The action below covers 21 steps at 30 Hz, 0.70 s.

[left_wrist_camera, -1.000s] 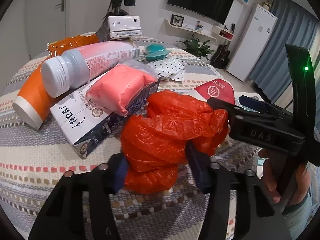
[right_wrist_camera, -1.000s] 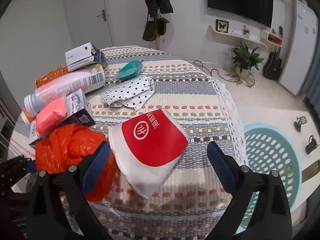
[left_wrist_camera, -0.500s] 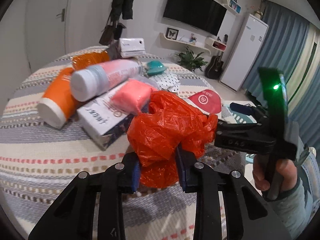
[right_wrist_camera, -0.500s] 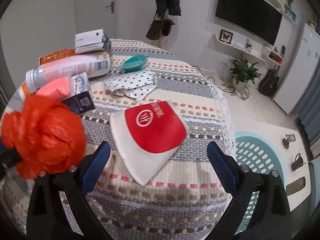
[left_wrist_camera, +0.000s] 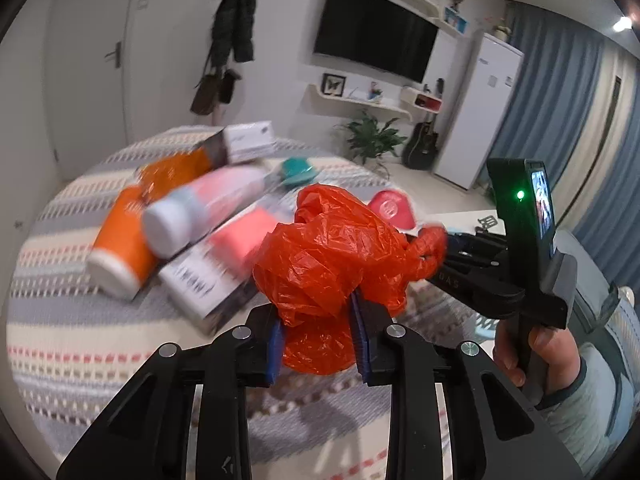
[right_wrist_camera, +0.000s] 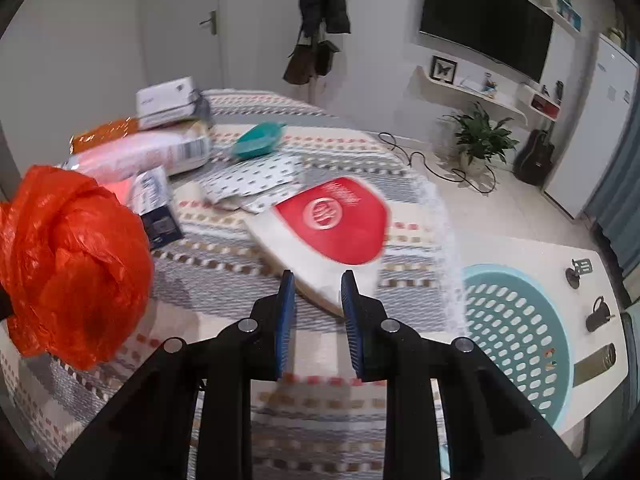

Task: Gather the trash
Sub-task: 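Grasp the red-white paper cup with the right tool while the left tool holds the bag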

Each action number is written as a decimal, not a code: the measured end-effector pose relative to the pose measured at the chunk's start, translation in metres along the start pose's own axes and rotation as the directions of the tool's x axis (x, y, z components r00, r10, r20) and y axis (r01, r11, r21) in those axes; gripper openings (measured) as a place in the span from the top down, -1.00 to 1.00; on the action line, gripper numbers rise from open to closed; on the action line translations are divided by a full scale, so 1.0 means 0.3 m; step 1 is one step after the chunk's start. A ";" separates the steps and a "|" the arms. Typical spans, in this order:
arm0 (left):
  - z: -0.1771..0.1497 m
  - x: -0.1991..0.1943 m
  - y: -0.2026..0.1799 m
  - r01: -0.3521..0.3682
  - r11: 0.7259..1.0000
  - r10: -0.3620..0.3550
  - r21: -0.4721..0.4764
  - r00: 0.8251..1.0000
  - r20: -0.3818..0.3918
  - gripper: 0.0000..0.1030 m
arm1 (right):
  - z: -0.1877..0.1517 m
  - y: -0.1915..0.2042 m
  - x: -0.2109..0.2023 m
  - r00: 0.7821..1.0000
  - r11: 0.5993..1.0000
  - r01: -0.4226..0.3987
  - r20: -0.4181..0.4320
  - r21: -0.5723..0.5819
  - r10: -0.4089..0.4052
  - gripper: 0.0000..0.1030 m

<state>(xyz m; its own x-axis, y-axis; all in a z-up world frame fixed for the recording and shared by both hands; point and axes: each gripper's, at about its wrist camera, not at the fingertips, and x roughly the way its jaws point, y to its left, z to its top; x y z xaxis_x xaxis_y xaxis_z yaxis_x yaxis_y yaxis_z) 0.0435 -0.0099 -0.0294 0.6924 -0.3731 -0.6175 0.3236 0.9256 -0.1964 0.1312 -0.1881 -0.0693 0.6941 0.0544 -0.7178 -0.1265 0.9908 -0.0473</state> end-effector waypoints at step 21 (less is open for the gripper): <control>0.010 -0.024 0.051 -0.035 0.998 0.035 -0.045 0.999 0.015 0.49 | 0.116 -0.104 0.213 0.971 0.931 -0.184 -0.087 0.314 0.221 -0.13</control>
<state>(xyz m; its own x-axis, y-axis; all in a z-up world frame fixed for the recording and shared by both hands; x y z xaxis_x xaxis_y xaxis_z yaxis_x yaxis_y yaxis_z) 0.0455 0.0068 -0.0258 0.7131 -0.3410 -0.6125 0.2699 0.9399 -0.2091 0.2042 -0.2113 -0.0896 0.5850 0.2609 -0.7679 -0.0226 0.9517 0.3062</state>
